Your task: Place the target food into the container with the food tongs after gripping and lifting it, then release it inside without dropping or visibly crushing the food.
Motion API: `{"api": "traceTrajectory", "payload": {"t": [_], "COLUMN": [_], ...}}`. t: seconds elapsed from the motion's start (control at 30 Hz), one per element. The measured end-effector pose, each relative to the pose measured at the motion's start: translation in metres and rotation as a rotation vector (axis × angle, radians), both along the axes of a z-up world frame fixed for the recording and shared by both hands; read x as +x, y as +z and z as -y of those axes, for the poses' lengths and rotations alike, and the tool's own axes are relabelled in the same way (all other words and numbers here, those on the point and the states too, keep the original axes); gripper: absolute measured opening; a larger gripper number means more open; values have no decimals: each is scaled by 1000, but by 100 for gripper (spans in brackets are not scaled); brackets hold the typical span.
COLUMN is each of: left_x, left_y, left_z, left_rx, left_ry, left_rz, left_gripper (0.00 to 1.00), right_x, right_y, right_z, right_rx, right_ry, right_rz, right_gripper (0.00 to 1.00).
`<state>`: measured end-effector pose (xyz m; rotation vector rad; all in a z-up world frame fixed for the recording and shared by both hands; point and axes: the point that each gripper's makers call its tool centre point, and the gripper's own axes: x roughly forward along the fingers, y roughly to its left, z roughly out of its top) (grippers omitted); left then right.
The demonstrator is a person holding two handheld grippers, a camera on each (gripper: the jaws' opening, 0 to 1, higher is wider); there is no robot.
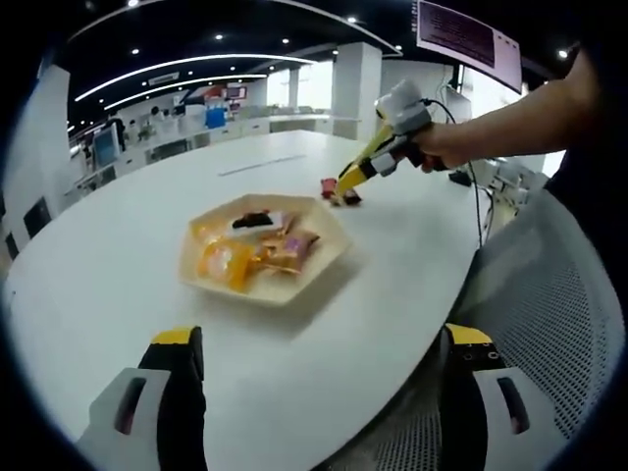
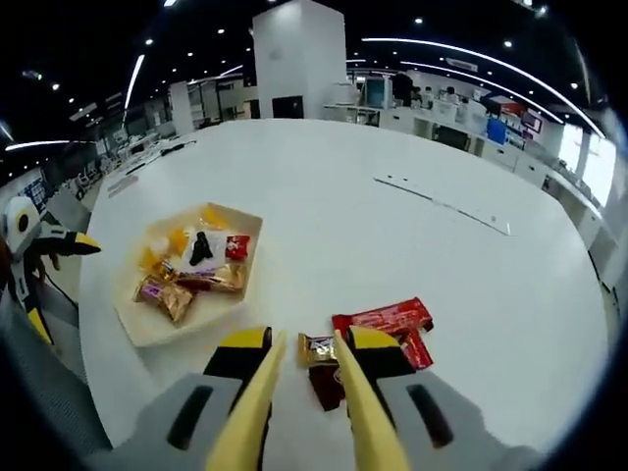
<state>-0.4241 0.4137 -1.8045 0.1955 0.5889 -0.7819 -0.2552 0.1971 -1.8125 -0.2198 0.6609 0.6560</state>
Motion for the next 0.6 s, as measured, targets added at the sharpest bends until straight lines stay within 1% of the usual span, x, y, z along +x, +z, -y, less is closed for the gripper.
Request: {"api": "traceTrajectory", "payload": {"t": [0.07, 0.13, 0.17, 0.23, 0.4, 0.43, 0.53, 0.6], "left_x": [0, 0, -1, -1, -1, -1, -2, -1], "left_y": [0, -1, -1, -2, -2, -2, -3, -3], "left_z": [0, 0, 0, 0, 0, 0, 0, 0], "left_rx": [0, 1, 1, 1, 3, 3, 4, 4], "left_ry": [-1, 0, 0, -1, -2, -3, -4, -4], "left_rz": [-2, -4, -6, -7, -11, -11, -13, -13], "left_gripper": [96, 96, 96, 96, 96, 96, 96, 96], "right_x": [5, 7, 8, 9, 8, 9, 8, 6], "right_y": [-6, -12, -16, -21, -21, -24, -23, -22], "right_z": [2, 5, 9, 11, 9, 10, 12, 10], "right_rx": [-19, -32, -52, -50, -64, -63, -55, -46], "right_ry": [3, -10, -19, -25, -23, -29, -60, -61], "right_rz": [2, -16, -20, -34, -17, -23, -40, -47], "right_gripper": [29, 29, 29, 29, 29, 29, 27, 27]}}
